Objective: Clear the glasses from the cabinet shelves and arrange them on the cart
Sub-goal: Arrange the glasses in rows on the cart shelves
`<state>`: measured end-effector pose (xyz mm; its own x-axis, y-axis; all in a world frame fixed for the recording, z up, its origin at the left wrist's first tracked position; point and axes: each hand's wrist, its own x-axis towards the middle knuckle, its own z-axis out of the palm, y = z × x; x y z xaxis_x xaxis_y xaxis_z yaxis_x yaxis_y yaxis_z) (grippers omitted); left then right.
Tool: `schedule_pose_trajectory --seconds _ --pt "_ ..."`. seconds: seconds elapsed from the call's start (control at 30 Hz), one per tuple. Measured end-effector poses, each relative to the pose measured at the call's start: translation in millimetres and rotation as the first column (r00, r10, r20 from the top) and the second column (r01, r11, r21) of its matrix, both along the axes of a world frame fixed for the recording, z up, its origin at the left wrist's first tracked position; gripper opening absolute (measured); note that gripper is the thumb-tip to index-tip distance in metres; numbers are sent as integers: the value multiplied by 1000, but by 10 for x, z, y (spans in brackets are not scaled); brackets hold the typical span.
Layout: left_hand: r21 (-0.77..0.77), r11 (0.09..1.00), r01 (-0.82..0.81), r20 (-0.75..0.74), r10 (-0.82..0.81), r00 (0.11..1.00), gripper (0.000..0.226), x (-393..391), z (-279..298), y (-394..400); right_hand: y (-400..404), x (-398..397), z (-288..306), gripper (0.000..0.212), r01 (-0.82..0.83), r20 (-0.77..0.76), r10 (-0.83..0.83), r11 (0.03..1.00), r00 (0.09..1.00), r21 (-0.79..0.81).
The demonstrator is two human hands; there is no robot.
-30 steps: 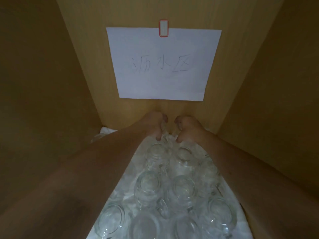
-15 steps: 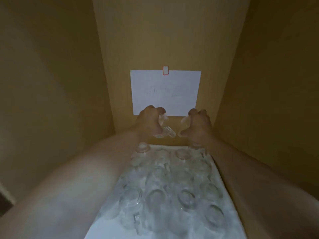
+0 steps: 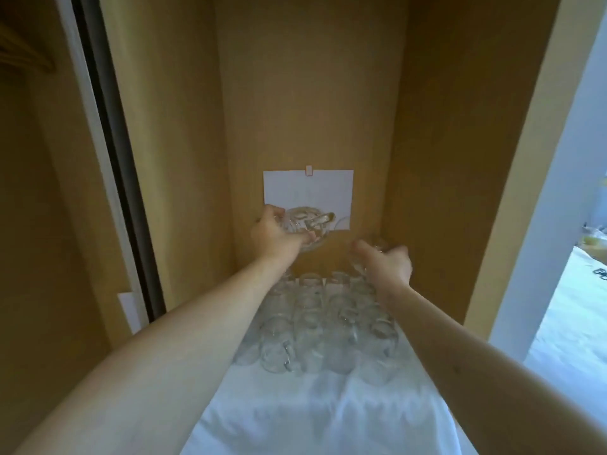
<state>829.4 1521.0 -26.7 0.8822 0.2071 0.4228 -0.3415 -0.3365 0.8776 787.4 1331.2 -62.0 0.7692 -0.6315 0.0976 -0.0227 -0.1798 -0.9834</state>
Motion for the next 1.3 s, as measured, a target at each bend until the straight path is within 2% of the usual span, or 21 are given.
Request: schedule_pose_trajectory --seconds 0.13,0.23,0.33,0.5,0.63,0.7,0.77,0.93,1.03,1.13,1.2,1.3 --pt "-290 952 92 -73 -118 990 74 -533 -80 21 77 -600 -28 82 -12 6 11 997 1000 72" --pt "-584 799 142 -157 -283 946 69 -855 -86 -43 41 -953 -23 67 -5 45 2 997 999 71" --pt "-691 711 130 -180 -343 922 68 -1102 -112 -142 -23 -1268 -15 69 9 55 -13 996 998 84" --pt "-723 658 210 -143 -439 887 65 -1553 8 -476 -341 -1782 45 75 39 88 -46 996 995 77" --pt "-723 606 332 -110 -576 810 60 -1873 69 -801 -667 -2159 60 67 5 148 -23 993 989 118" --pt "-716 590 372 -121 -631 766 65 -2142 69 -1078 -918 -2439 49 68 36 138 -51 994 989 107" --pt "-723 556 411 -130 -693 709 70 -2419 54 -1395 -1209 -2719 20 73 83 110 -90 994 990 67" --pt "-746 456 486 -134 -817 561 66 -3029 11 -2253 -1953 -3477 2 98 170 74 -168 985 983 -17" --pt "-745 412 524 -139 -865 482 63 -3330 -29 -2783 -2417 -3927 -29 97 233 72 -231 972 970 -20" --pt "-746 328 579 -107 -918 383 73 -3583 -69 -3306 -2843 -4306 -32 96 315 90 -312 949 946 -14" --pt "-754 261 603 -85 -949 304 63 -3726 -92 -3633 -3095 -4524 -46 97 364 97 -362 931 927 -3" --pt "-741 137 658 -62 -989 136 43 -3831 -121 -4124 -3475 -4776 -89 97 446 107 -446 895 889 23"
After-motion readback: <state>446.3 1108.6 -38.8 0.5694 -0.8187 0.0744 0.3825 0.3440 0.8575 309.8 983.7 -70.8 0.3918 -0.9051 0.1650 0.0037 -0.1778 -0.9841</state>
